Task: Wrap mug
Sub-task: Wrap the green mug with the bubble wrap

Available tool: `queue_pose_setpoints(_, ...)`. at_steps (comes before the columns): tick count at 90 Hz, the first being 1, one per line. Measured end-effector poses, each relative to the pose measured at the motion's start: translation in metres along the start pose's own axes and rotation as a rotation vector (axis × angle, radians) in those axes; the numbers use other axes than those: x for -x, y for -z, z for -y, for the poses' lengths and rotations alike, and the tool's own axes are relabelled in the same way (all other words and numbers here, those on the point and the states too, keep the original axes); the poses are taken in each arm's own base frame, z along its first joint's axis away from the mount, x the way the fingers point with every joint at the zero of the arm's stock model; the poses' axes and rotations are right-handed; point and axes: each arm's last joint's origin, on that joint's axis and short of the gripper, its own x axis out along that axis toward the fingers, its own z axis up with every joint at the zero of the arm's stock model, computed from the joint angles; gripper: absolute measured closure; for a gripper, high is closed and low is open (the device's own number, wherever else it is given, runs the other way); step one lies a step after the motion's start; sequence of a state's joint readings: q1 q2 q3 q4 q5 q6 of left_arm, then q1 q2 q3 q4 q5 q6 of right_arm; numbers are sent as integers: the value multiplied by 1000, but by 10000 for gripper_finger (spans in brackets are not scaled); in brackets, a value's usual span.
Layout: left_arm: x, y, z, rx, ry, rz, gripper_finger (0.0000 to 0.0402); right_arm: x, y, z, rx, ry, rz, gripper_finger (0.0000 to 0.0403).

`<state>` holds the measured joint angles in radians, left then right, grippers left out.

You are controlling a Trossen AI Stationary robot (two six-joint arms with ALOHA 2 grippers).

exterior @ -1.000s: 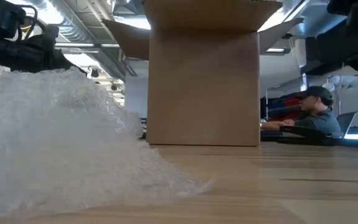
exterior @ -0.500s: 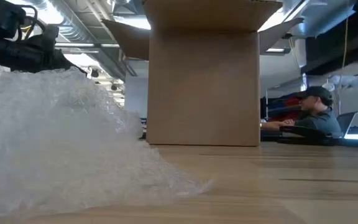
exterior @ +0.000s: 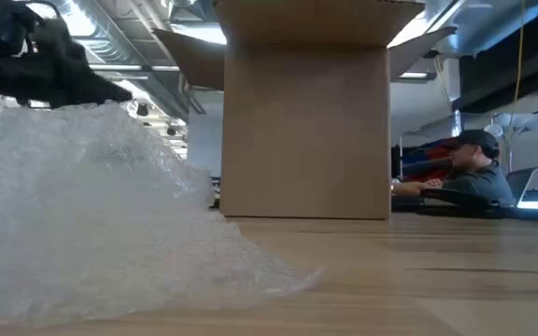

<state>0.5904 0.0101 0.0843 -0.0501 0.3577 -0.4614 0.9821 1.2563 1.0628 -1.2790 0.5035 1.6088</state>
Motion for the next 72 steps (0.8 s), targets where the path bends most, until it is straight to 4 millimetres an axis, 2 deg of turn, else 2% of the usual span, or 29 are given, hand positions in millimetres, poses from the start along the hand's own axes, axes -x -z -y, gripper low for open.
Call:
queue_pose_setpoints(11,3,-14,16,-67,62,44,402,2,-1,7,-22,45,-28,402)
queue_pose_setpoints(29,4,-23,31,-114,2,-44,402,3,0,11,-27,92,-58,402)
queue_pose_setpoints(51,-13,-28,50,-144,-14,-166,402,3,0,13,-21,105,-62,402)
queue_pose_setpoints(72,-33,-34,80,-222,-38,-277,402,4,-1,22,-34,200,-64,402)
